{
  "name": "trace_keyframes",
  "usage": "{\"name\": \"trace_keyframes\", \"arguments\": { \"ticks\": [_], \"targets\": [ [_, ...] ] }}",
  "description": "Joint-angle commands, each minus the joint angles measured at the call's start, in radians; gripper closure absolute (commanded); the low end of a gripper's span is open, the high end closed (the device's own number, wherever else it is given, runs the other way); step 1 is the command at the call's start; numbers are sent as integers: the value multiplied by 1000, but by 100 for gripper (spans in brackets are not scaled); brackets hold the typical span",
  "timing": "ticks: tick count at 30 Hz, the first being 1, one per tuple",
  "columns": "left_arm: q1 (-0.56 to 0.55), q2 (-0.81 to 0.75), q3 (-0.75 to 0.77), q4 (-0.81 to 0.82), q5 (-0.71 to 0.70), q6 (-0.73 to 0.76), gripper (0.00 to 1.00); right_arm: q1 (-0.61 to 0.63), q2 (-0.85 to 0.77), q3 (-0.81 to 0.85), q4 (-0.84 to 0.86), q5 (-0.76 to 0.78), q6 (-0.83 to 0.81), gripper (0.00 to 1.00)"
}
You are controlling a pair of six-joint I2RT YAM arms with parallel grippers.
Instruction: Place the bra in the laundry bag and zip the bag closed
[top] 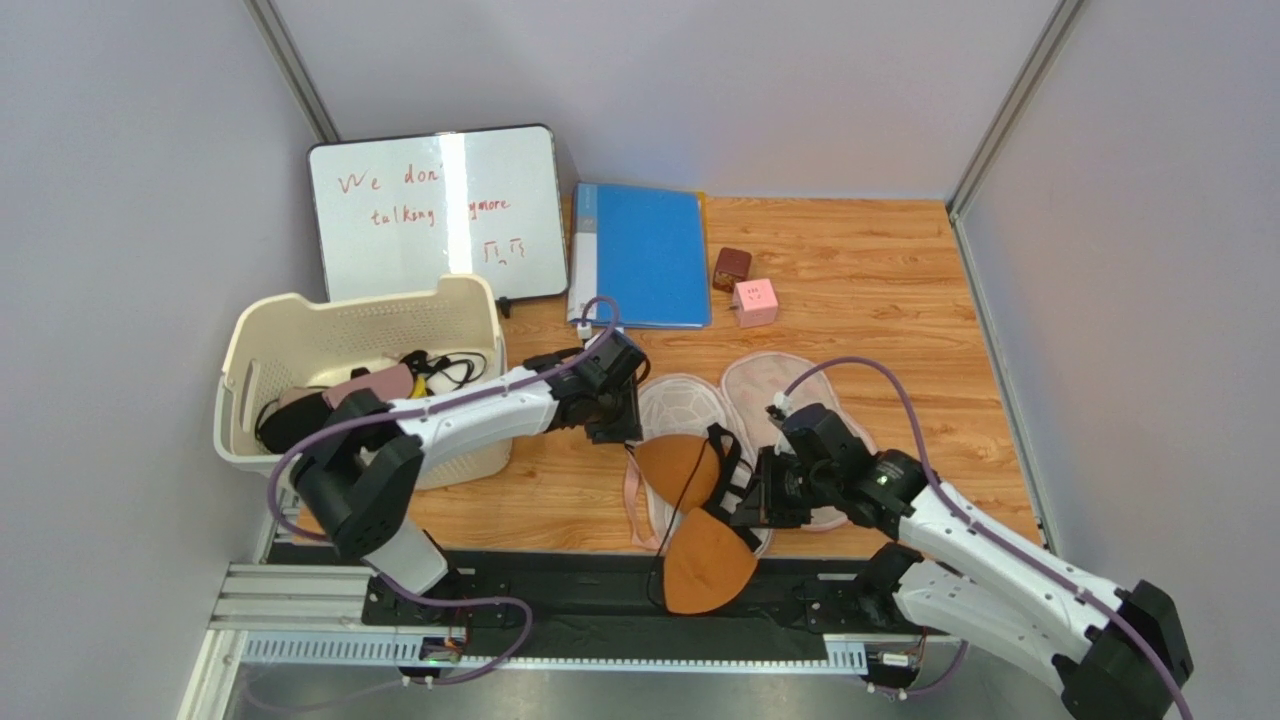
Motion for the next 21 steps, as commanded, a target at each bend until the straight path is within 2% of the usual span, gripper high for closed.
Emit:
{"name": "trace_keyframes", "arguments": {
  "ticks": [1, 5, 8, 10, 14, 15, 17, 21],
  "targets": [
    [-2, 156, 115, 8, -68, 8, 62, -37, -82, 53, -107, 126, 2, 100],
    [-2, 301, 214, 66, -22, 31, 62, -66, -119, 85, -149, 130, -16, 100],
    [-2, 375, 293, 19, -20, 54, 64, -77, -128, 150, -211, 144, -67, 100],
    [-8, 314, 284, 19, -72, 57, 63, -77, -119, 191, -233, 138, -99, 100],
    [-10, 126, 236, -28, -132, 114, 45, -77, -102, 260, -244, 68, -231, 100],
    [-11, 46, 229, -45, -135, 143, 43, -77, -90, 285, -241, 58, -255, 100],
    [-11, -34, 203, -65, -106, 185, 39, -77, -72, 316, -221, 28, -286, 100],
    [-19, -251, 153, -71, 100, 277, 39, -78, 11, 409, -167, -72, -251, 100]
  ]
}}
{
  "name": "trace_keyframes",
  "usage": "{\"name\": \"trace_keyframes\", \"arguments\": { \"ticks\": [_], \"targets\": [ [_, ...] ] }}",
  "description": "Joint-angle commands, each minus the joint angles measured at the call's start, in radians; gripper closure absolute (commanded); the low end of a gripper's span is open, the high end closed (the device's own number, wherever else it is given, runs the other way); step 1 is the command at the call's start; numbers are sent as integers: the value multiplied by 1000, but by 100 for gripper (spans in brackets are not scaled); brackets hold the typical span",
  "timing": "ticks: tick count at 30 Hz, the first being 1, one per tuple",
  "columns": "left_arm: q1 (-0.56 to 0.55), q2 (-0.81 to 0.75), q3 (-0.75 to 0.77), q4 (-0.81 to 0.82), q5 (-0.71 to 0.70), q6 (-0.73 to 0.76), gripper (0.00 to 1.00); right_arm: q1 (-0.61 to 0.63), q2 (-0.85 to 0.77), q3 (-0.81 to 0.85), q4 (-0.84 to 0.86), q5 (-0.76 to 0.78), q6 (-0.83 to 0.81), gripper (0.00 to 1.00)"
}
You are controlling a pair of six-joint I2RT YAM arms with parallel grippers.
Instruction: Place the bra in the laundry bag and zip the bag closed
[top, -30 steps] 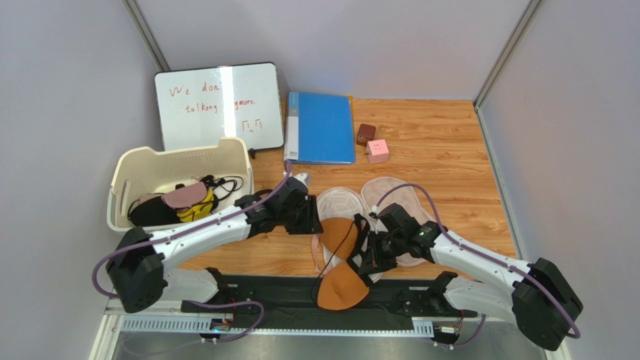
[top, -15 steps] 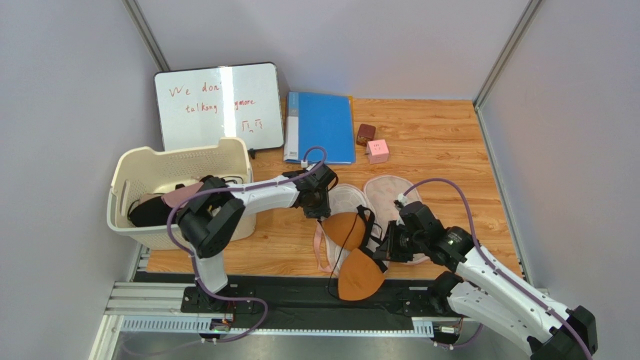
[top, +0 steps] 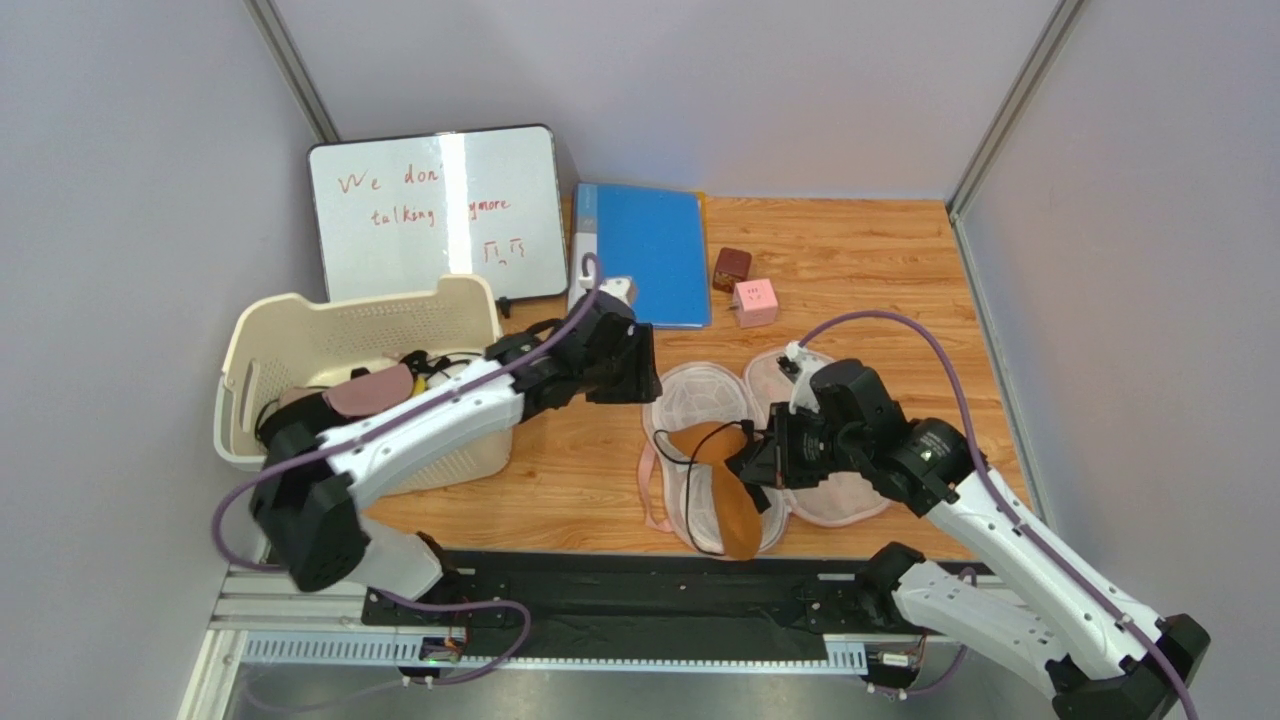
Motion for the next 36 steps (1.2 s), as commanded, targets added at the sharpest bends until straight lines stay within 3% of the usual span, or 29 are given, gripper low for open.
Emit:
{"name": "trace_keyframes", "arguments": {
  "ticks": [1, 3, 5, 6, 9, 14, 22, 25, 31, 33, 36],
  "targets": [
    [-18, -227, -53, -8, 190, 146, 39, -4, 73, 125, 72, -147, -9, 100],
    [-62, -334, -96, 31, 236, 174, 39, -2, 128, 148, 89, -189, 34, 100],
    [-139, -397, -114, 35, 179, 239, 38, -4, 168, 171, 104, -175, 118, 100],
    [-255, -458, -125, 41, 63, 269, 37, -2, 176, 175, 115, -163, 159, 100],
    [-380, -560, -197, 118, -178, 301, 35, -2, 205, 182, 193, -151, 336, 100],
    [-509, -637, -349, 324, -308, 359, 30, 0, 207, 192, 270, -71, 596, 100],
    [-594, -478, -264, 368, -357, 487, 29, 1, 240, 205, 272, 7, 752, 100],
    [-607, -419, -233, 368, -443, 487, 28, 3, 246, 217, 292, 3, 785, 100],
    [-607, -340, -225, 445, -458, 487, 28, 3, 217, 185, 302, -5, 847, 100],
    [-607, -300, -211, 433, -545, 470, 31, 3, 200, 154, 322, -23, 868, 100],
    [-606, -258, -171, 376, -620, 470, 48, 6, 167, 122, 334, -42, 907, 100]
  ]
}}
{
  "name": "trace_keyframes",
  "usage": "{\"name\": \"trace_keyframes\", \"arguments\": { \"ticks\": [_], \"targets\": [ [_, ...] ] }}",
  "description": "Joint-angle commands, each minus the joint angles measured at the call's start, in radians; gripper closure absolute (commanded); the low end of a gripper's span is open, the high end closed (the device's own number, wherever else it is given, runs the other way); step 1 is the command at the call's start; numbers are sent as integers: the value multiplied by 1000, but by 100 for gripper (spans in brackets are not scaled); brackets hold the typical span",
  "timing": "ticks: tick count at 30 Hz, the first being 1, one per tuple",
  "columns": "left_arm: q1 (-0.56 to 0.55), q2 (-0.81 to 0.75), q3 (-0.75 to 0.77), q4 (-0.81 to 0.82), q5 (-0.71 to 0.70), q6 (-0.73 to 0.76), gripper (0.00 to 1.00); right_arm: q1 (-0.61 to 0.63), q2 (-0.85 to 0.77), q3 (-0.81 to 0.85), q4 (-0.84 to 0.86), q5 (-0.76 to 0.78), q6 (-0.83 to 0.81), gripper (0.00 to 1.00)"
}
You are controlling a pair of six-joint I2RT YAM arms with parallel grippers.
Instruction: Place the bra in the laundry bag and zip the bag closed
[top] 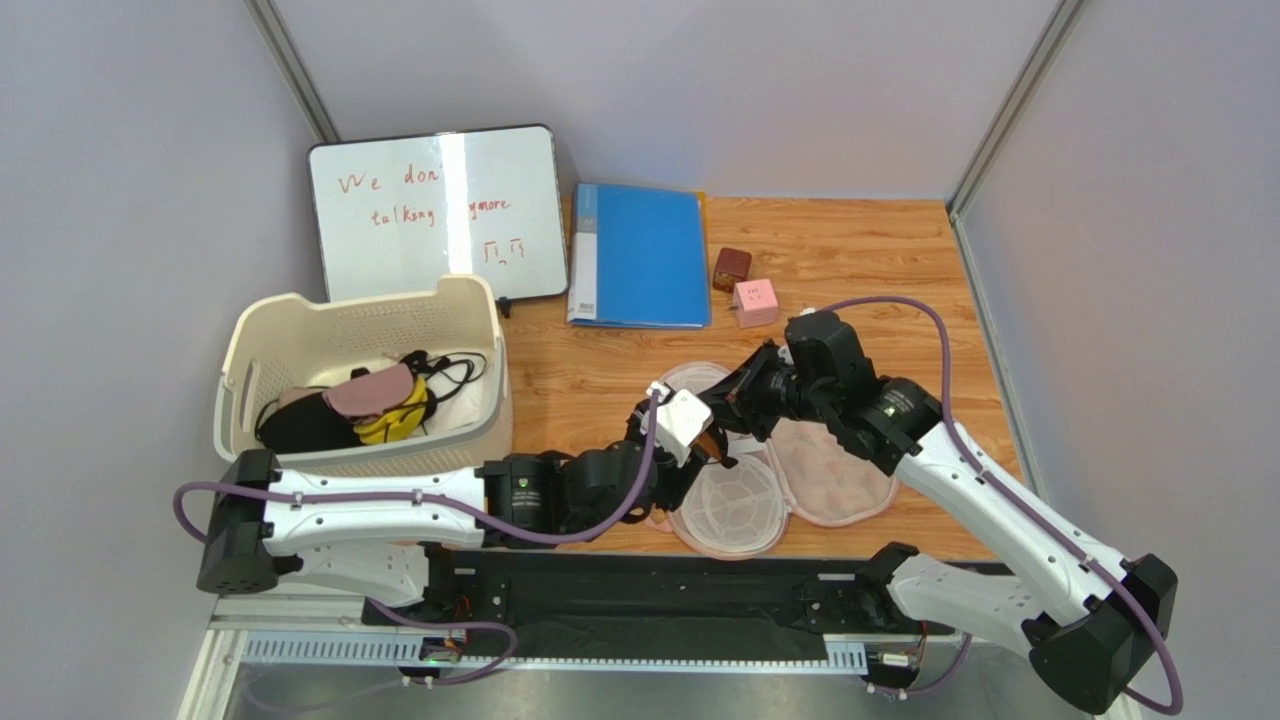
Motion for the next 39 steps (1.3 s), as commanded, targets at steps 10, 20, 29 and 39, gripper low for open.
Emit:
{"name": "trace_keyframes", "arguments": {
  "ticks": [10, 20, 29, 39],
  "targets": [
    [90, -57, 200, -309, 57, 63, 98, 4, -144, -94, 41, -128, -58, 81],
    [142, -159, 369, -639, 514, 57, 100, -9, -239, 24, -209, -285, -966, 25],
    [161, -127, 435, -760, 835, 4, 100, 22, -287, 38, -88, -535, -1158, 22],
    [165, -64, 553, -877, 968, -106, 100, 260, -266, -54, 98, -527, -1157, 22]
  ]
}}
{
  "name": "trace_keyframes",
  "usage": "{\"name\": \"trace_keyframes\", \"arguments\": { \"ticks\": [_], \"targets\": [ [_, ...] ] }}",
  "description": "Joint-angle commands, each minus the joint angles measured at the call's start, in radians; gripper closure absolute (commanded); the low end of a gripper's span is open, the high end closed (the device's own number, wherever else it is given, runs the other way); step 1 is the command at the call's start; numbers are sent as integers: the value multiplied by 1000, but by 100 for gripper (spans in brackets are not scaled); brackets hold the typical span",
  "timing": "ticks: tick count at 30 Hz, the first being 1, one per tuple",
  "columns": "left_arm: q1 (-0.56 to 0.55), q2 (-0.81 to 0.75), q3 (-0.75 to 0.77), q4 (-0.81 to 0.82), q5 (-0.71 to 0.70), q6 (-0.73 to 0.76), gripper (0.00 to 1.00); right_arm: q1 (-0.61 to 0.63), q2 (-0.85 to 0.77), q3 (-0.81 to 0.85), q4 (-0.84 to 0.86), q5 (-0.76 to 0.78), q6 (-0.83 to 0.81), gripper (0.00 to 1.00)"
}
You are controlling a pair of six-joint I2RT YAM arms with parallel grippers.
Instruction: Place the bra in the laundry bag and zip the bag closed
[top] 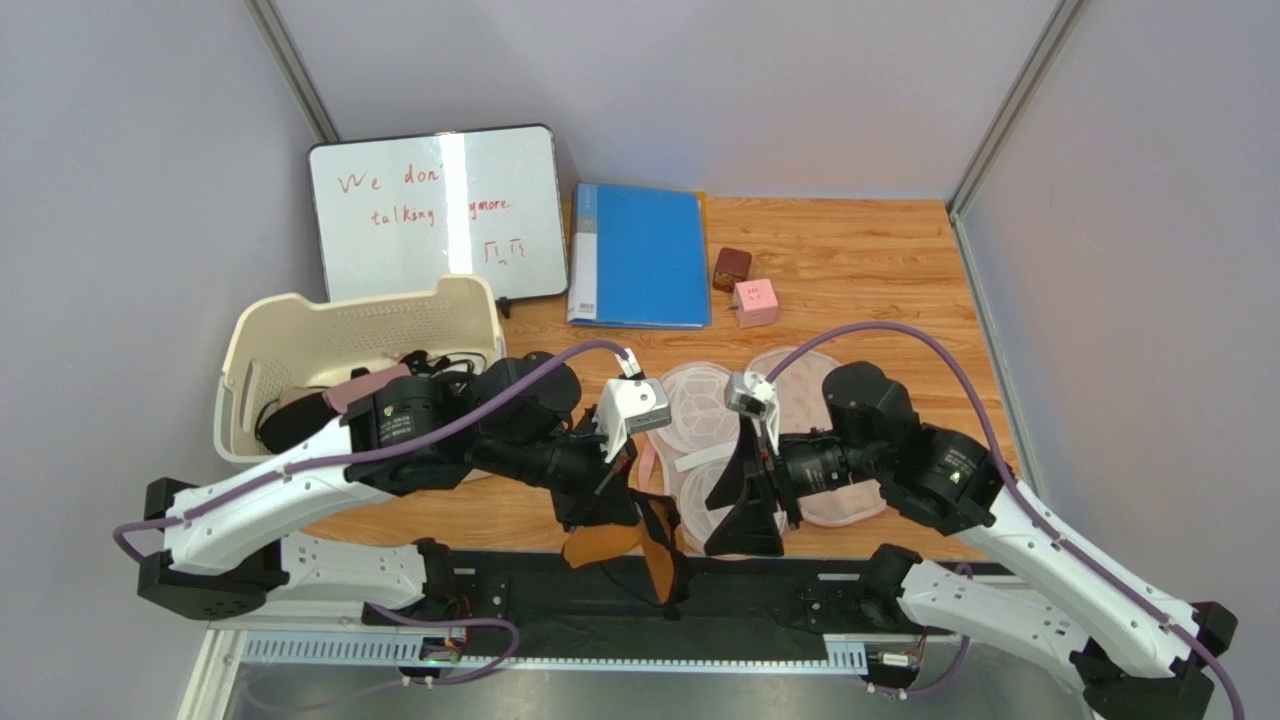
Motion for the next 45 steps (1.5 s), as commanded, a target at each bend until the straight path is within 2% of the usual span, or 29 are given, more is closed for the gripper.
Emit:
{"name": "trace_keyframes", "arguments": {
  "ticks": [1, 7, 11, 17, 22, 26, 29, 30, 31, 32, 35, 36, 38, 39, 41, 42, 44, 45],
  "targets": [
    [5, 19, 34, -24, 178, -69, 100, 91, -5, -39, 200, -19, -19, 22],
    [4, 36, 0, -2, 357, -85, 100, 153, 52, -20, 258, 10, -77, 22],
    [5, 34, -7, 1, 362, -97, 100, 165, 70, -8, 269, 15, -76, 22],
    [21, 51, -3, 17, 347, -132, 100, 237, 70, -54, 442, 33, 39, 26],
    [33, 52, -4, 50, 378, -146, 100, 286, 86, -81, 519, 39, 94, 34],
    [47, 59, 0, 56, 401, -145, 100, 321, 101, -108, 615, 3, 143, 43],
    [54, 63, 0, 60, 408, -140, 100, 334, 102, -144, 718, -13, 212, 55],
    [54, 62, -1, 73, 419, -139, 100, 332, 104, -169, 749, -23, 232, 66],
    [56, 62, -4, 76, 421, -139, 100, 335, 104, -177, 772, -30, 248, 73],
    [58, 60, -4, 76, 419, -135, 100, 335, 102, -184, 798, -28, 261, 86],
    [76, 48, -4, 70, 411, -126, 99, 338, 87, -210, 810, -31, 291, 100],
    [90, 43, -10, 71, 404, -125, 94, 337, 72, -215, 810, -30, 297, 100],
    [103, 26, -10, 64, 389, -116, 90, 337, 55, -227, 797, -13, 295, 100],
    [108, 22, -9, 50, 364, -111, 79, 337, 38, -227, 781, 2, 292, 100],
    [123, 14, 8, 12, 318, -87, 61, 335, 24, -209, 706, 61, 278, 100],
    [127, 10, 39, -52, 231, -76, 49, 331, 20, -200, 650, 81, 265, 100],
    [133, -10, 71, -105, 134, -54, 43, 315, 9, -168, 509, 159, 220, 100],
    [136, -20, 109, -152, 15, -53, 38, 291, -5, -161, 467, 183, 208, 100]
  ]
}}
